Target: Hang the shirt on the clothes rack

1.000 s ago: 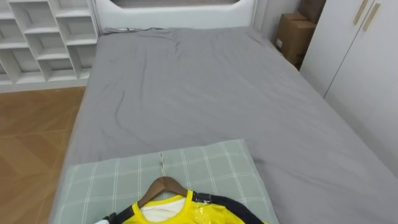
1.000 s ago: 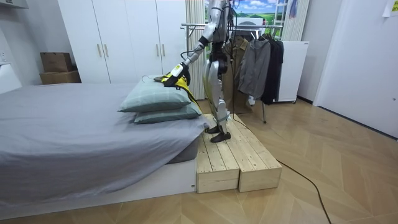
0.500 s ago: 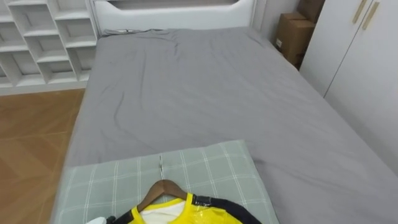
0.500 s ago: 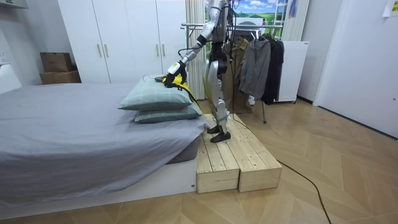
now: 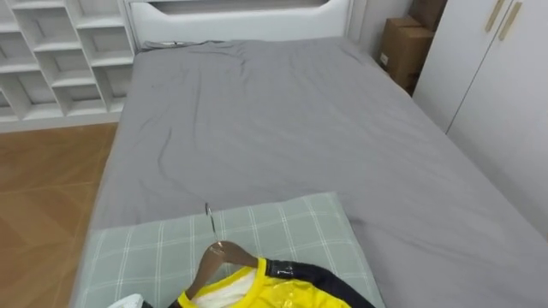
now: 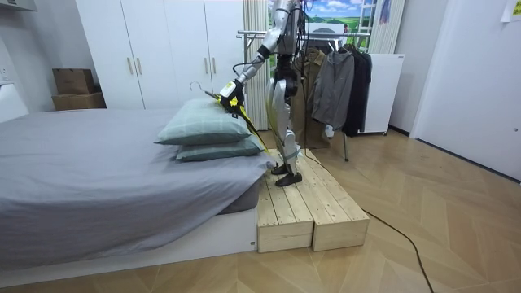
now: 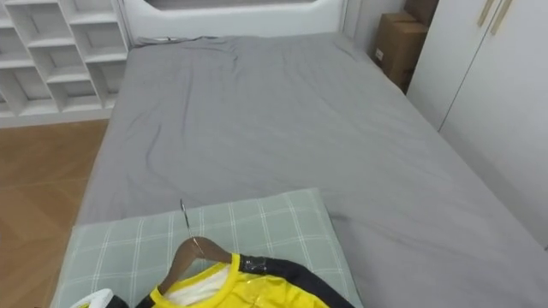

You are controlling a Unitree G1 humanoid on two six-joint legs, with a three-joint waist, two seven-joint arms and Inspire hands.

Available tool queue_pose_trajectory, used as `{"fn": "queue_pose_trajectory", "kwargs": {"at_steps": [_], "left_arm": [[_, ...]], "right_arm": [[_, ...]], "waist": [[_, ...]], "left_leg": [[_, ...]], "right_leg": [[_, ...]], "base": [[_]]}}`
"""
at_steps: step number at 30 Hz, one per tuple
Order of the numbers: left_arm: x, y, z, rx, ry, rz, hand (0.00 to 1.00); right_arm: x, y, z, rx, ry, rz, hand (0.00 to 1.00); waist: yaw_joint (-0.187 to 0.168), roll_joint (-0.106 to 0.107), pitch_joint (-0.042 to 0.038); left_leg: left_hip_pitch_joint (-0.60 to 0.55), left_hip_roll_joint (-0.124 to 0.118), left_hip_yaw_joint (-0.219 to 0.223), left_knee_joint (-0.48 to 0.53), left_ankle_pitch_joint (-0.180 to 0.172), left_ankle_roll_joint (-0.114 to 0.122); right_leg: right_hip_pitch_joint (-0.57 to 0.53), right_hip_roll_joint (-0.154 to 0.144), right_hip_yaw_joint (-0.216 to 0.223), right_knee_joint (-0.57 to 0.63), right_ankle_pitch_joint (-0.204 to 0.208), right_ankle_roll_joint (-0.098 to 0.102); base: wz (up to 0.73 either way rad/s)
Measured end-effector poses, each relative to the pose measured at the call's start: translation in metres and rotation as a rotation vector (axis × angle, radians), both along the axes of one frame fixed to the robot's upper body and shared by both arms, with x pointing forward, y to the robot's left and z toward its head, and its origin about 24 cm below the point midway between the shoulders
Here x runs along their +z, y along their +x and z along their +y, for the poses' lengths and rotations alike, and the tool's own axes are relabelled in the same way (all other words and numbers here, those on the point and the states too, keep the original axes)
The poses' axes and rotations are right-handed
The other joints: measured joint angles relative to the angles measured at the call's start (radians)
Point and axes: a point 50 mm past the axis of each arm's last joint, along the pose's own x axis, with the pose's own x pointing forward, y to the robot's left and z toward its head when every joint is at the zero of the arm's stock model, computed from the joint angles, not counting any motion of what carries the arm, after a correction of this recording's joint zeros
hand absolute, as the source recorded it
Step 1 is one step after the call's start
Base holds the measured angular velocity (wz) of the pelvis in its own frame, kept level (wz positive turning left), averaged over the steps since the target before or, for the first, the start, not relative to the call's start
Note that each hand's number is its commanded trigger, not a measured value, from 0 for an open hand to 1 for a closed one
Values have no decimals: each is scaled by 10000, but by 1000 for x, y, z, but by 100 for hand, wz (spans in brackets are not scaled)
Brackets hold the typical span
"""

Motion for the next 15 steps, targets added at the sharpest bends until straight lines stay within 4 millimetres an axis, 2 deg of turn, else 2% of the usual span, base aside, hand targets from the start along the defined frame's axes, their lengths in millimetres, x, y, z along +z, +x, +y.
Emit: {"fn": "queue_pose_trajectory", "kwargs": {"at_steps": [12,15], "left_arm": [[-5,-7,-2,258,-267,122,100],[-6,-7,-5,260,-339,125,100]], "right_arm": [[0,4,-1,83,-134,-160,0],[0,5,-1,242,-166,-156,0]], "waist": [[40,51,1],[80,118,27]], "left_leg": [[17,0,22,-92,0,0],[82,-3,29,-153,0,-1]], "right_leg": [[-16,1,-12,2,0,0],[-19,2,-18,1,0,0]], "base": [[0],[0]]}}
